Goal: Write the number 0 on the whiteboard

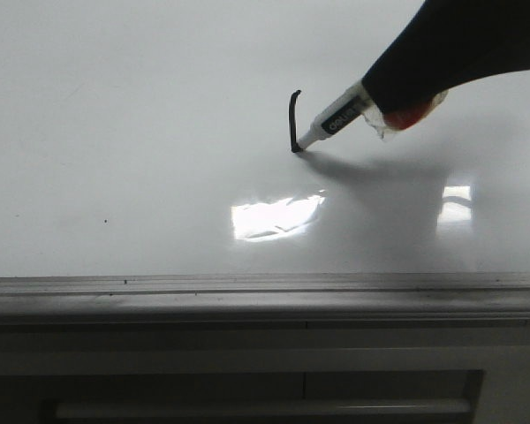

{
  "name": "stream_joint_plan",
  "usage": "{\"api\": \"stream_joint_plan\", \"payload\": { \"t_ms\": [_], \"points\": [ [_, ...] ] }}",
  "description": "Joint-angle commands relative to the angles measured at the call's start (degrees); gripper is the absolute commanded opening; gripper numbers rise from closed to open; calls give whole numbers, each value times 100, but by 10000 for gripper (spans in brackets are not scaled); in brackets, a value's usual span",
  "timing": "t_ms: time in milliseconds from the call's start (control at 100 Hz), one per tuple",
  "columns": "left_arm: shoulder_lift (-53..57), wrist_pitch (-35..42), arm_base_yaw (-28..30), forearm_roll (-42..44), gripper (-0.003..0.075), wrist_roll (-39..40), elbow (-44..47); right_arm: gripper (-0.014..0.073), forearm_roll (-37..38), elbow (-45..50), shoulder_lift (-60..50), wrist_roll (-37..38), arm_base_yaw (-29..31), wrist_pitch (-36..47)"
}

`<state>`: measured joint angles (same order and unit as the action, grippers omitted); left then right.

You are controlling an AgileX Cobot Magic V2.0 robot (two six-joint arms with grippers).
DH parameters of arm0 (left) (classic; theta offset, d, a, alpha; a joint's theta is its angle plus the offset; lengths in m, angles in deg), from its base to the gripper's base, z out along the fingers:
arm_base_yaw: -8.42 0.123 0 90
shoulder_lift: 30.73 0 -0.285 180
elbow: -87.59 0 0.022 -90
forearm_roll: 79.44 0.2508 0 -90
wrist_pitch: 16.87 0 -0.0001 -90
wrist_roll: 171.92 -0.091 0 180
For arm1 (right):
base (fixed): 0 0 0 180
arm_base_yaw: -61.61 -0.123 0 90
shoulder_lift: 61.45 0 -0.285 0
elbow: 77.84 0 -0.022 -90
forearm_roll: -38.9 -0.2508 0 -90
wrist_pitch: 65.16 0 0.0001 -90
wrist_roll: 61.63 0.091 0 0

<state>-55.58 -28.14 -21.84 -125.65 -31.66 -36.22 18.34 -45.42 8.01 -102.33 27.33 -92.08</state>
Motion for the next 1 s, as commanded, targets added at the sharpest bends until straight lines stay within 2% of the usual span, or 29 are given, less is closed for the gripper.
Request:
{"api": "stream_joint_plan", "payload": {
  "t_ms": [0, 220, 640, 990],
  "points": [
    [-51, 328, 7, -105, -20, 42, -164, -46, 490, -129, -18, 340, 43, -129],
    [-51, 328, 7, -105, -20, 42, -164, -46, 1872, -129, -18, 1599, 43, -499],
    [-51, 328, 7, -105, -20, 42, -164, -46, 3479, -160, -334, 3034, 43, -646],
    [-51, 328, 7, -105, -20, 42, -164, -46, 3617, -493, -228, 3319, 43, -131]
  ]
}}
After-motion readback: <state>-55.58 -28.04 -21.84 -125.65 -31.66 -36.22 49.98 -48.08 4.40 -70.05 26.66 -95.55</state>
